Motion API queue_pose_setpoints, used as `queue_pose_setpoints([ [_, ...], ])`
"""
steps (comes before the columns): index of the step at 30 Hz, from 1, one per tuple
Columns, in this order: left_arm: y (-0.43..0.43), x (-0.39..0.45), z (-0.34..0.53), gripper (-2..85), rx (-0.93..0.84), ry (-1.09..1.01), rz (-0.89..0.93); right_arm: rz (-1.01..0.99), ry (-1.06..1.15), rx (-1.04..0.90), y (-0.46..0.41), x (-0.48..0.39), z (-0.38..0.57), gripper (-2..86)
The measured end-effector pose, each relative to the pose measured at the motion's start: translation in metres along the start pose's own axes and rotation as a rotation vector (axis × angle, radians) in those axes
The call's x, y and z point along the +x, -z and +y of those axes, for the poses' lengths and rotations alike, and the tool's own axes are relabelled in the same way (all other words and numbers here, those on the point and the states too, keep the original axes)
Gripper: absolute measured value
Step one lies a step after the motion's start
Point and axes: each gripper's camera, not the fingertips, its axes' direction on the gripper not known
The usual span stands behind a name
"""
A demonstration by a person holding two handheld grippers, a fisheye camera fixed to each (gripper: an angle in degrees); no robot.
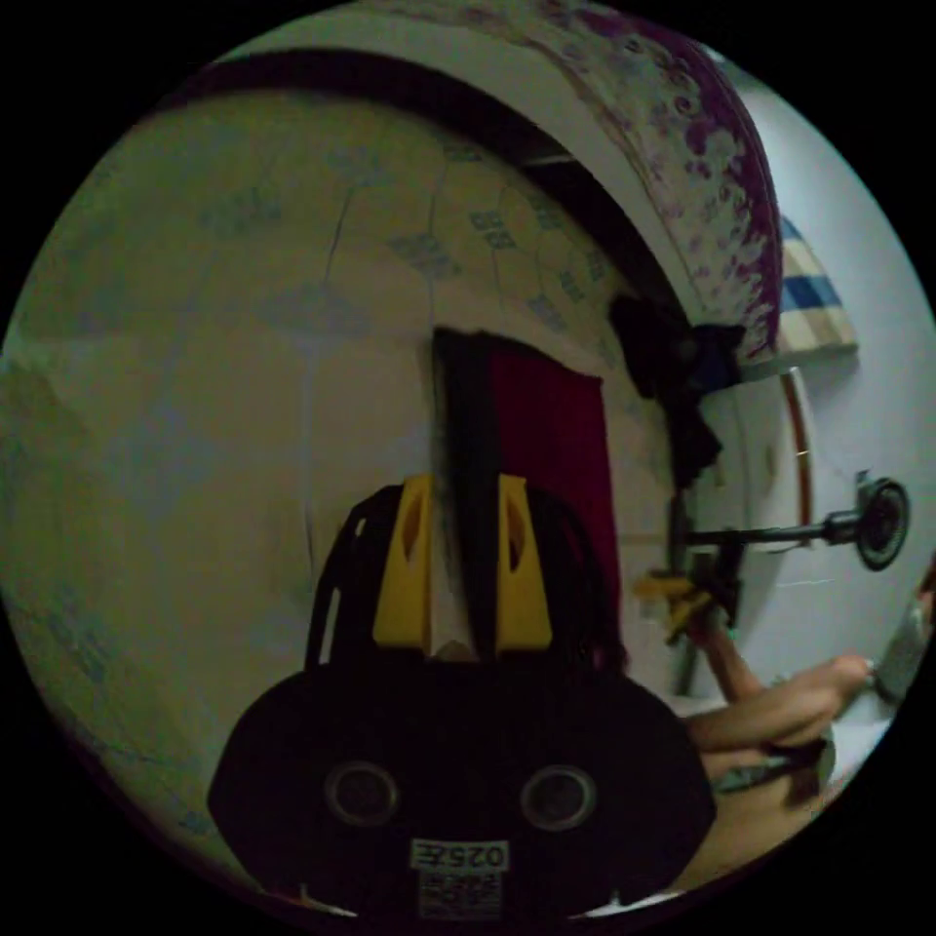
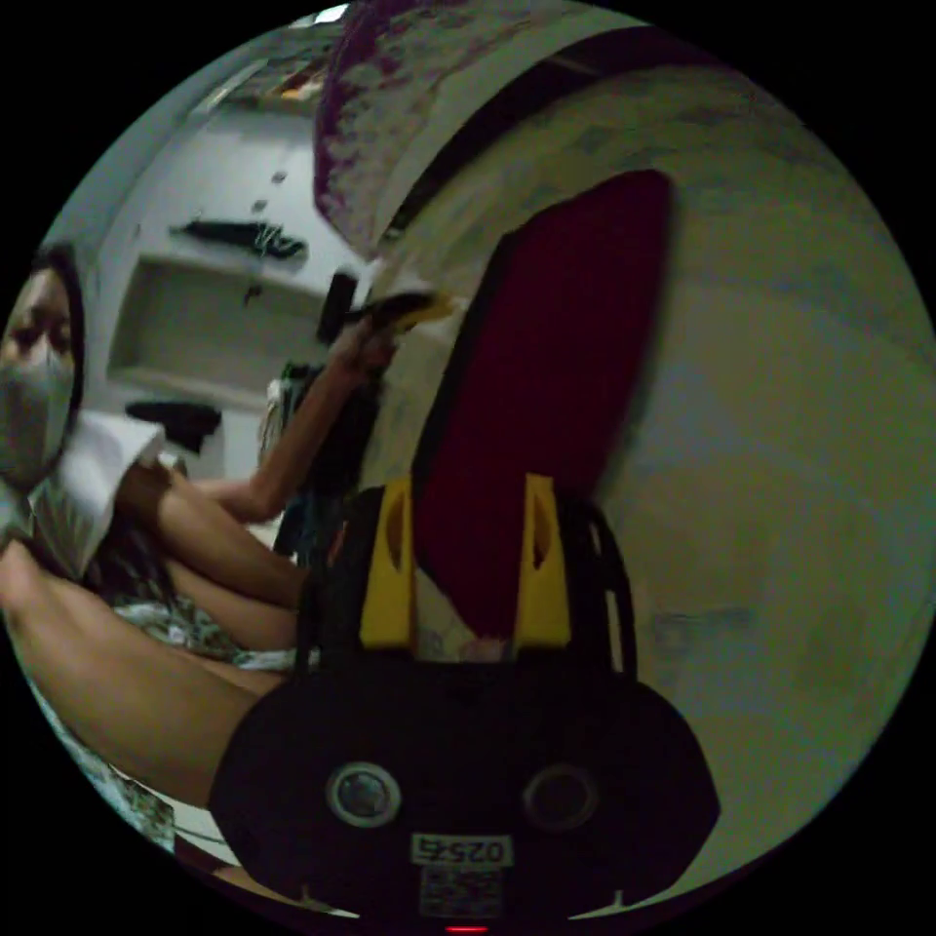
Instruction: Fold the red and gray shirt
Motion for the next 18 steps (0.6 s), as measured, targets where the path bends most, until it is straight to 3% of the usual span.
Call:
queue_pose_setpoints([
  [3,-0.005,-0.035,0.053,9.9,-0.077,0.116,0.200,-0.119,-0.116,0.064,0.028,0.062,-0.013,21.2],
  [7,-0.021,-0.037,0.084,10.1,-0.084,0.135,0.247,-0.237,-0.132,0.021,0.029,0.111,-0.041,20.3],
  [13,-0.035,-0.036,0.047,10.3,-0.124,0.106,0.402,-0.326,-0.093,-0.094,0.009,0.137,-0.066,16.6],
  [18,-0.035,-0.022,0.024,8.2,-0.180,0.056,0.422,-0.305,-0.098,-0.083,0.010,0.153,-0.053,14.5],
])
